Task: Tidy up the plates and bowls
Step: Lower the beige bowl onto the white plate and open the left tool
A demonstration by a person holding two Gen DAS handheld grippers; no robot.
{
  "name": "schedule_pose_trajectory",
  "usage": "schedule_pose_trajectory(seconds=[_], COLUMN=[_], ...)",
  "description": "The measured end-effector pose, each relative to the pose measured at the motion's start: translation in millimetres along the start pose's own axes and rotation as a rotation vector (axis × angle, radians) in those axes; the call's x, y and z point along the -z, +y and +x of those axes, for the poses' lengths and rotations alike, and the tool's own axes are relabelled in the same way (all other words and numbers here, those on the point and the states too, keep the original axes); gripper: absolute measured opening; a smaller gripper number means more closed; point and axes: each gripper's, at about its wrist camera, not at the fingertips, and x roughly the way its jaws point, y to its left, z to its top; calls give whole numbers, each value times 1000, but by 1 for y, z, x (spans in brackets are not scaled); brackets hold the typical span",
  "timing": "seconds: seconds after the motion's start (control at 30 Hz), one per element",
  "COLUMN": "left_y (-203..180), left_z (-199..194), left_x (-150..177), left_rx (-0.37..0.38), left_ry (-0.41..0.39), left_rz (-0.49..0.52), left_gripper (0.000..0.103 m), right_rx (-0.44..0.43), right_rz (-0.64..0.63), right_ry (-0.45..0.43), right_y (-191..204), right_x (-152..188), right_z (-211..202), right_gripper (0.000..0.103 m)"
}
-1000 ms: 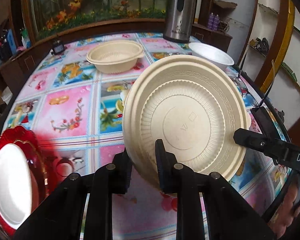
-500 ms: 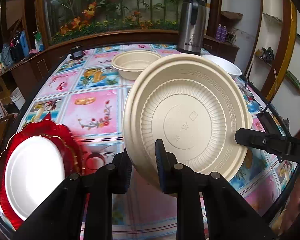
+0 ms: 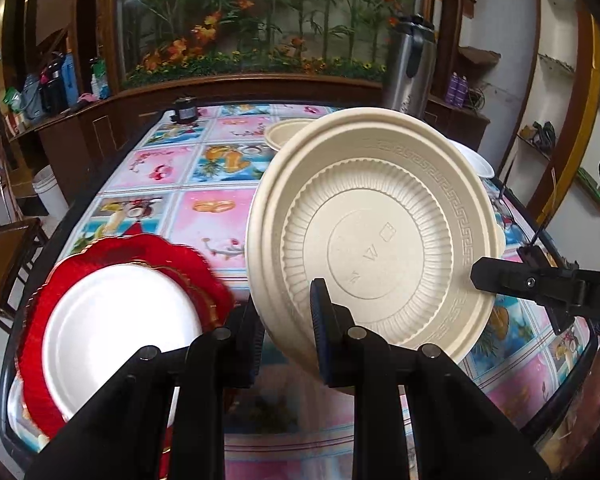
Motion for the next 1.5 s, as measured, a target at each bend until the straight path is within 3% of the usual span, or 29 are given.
schedule_pose_trajectory(seconds=[0.33,0.6,1.07,1.5], left_y=[63,120,147,160], left_z=[-40,-47,-29,-47], left_x=[7,28,42,38], left_rx=[-58,-131,-156,-163], left_ry=[-42,-2,67,16], left_rz=[-101,-209,-280,-339], left_gripper=[19,19,19,19], right_rx=[-157,-263,-269,-289], right_rz=[-36,-49,-25,-21], right_ry=[114,260,364,348], right_y=[52,96,112,101], right_x=[-7,0,10,4], right_z=[26,76,117,104], right_gripper=[13,13,16,22])
